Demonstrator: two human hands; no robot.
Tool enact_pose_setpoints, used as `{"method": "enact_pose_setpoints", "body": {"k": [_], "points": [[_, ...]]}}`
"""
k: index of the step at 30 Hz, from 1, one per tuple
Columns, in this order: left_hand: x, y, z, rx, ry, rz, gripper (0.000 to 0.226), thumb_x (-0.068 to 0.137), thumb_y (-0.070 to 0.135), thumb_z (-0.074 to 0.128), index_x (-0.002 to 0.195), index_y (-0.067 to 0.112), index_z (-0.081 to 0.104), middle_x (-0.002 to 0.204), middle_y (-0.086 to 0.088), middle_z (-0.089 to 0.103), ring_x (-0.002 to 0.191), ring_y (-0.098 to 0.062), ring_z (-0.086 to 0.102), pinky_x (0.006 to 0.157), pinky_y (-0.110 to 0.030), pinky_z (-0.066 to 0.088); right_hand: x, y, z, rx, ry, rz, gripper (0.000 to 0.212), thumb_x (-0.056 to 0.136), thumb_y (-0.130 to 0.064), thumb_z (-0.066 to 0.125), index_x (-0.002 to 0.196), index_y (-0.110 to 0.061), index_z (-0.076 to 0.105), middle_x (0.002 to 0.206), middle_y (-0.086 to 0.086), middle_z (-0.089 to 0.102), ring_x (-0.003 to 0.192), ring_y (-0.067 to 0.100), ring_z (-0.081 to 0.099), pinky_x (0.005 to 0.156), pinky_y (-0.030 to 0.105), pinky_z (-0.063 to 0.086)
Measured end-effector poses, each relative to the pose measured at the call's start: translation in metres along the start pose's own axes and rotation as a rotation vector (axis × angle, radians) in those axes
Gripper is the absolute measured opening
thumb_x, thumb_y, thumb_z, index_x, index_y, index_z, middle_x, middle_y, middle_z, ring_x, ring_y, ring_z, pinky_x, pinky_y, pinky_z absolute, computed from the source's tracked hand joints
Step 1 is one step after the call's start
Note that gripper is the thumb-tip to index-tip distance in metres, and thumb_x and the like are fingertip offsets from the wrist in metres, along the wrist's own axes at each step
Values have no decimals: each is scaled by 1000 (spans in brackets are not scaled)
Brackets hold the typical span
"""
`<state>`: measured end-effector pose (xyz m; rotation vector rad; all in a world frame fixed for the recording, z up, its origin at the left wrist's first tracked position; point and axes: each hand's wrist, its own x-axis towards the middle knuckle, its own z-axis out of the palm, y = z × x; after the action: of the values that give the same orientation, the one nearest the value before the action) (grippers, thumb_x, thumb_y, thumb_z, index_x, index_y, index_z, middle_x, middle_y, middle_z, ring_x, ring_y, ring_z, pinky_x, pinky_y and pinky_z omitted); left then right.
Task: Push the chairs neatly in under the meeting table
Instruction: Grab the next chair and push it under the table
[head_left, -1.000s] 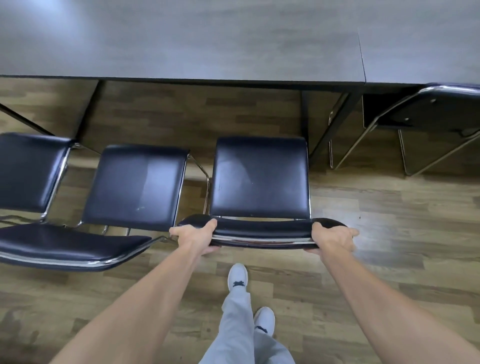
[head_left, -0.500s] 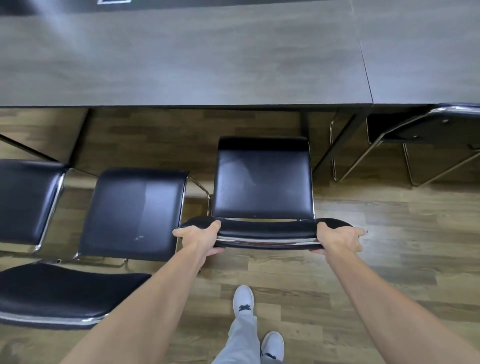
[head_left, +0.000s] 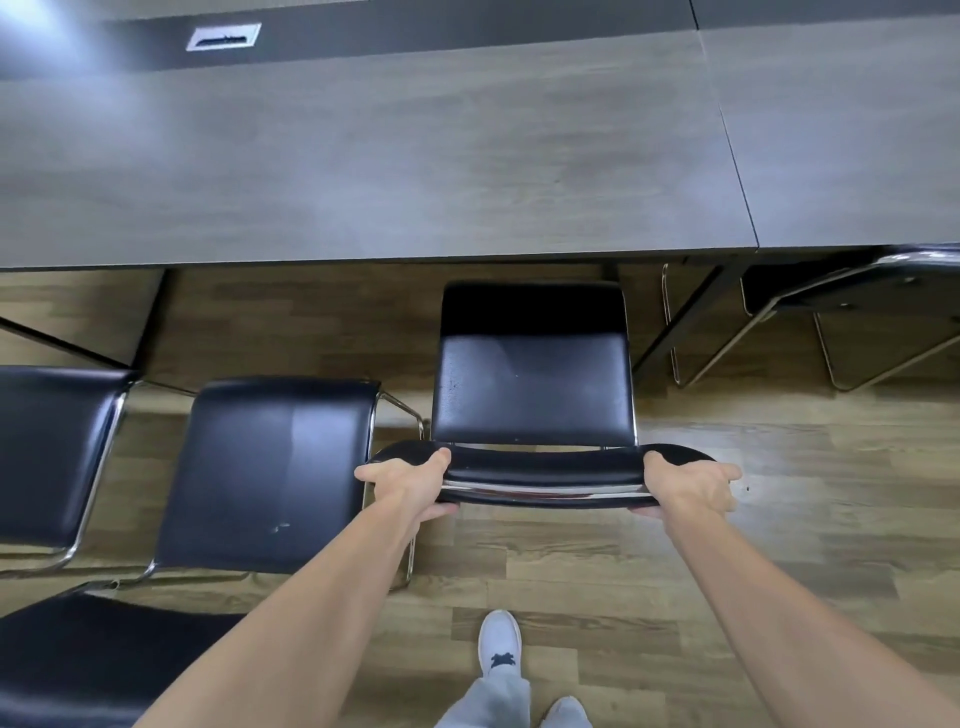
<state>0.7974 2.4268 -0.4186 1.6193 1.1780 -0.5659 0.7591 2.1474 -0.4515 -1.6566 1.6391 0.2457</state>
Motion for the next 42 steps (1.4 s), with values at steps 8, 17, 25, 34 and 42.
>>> {"method": "enact_pose_setpoints", "body": {"k": [8, 17, 25, 34, 42], "points": [[7, 26, 15, -12, 28, 8, 87, 84, 36, 76, 138, 16, 11, 145, -9, 45, 58, -30, 73, 83, -38, 60, 6, -31, 3, -7, 5, -20, 76, 63, -35, 76, 120, -16, 29, 109, 32, 48, 91, 40, 65, 69, 48, 59], [11, 66, 40, -36, 41, -6, 91, 84, 31, 77, 140, 19, 6, 145, -10, 43, 63, -34, 74, 78, -41, 62, 31, -77, -2, -86, -32, -54, 71, 80, -32, 72, 128, -2, 30, 120, 29, 54, 77, 31, 53, 58, 29, 46], [20, 93, 63, -62, 50, -23, 89, 83, 33, 78, 139, 12, 12, 138, -8, 43, 61, -34, 73, 86, -45, 59, 39, -117, -7, -110, -55, -69, 69, 87, -28, 70, 132, 0, 27, 131, 31, 43, 90, 31, 47, 69, 32, 38], [28, 116, 75, -63, 52, 6, 85, 82, 31, 79, 136, 11, 17, 130, -10, 45, 54, -32, 72, 81, -43, 61, 31, -148, -5, -99, -71, -70, 66, 80, -31, 72, 125, -12, 28, 122, 28, 40, 78, 41, 63, 74, 44, 58], [41, 155, 86, -18, 54, 38, 84, 85, 27, 77, 139, 5, 17, 117, 1, 34, 63, -31, 70, 75, -41, 61, 39, -182, 12, -44, -41, -63, 67, 74, -34, 75, 118, -14, 28, 112, 31, 44, 85, 45, 63, 65, 49, 59]]}}
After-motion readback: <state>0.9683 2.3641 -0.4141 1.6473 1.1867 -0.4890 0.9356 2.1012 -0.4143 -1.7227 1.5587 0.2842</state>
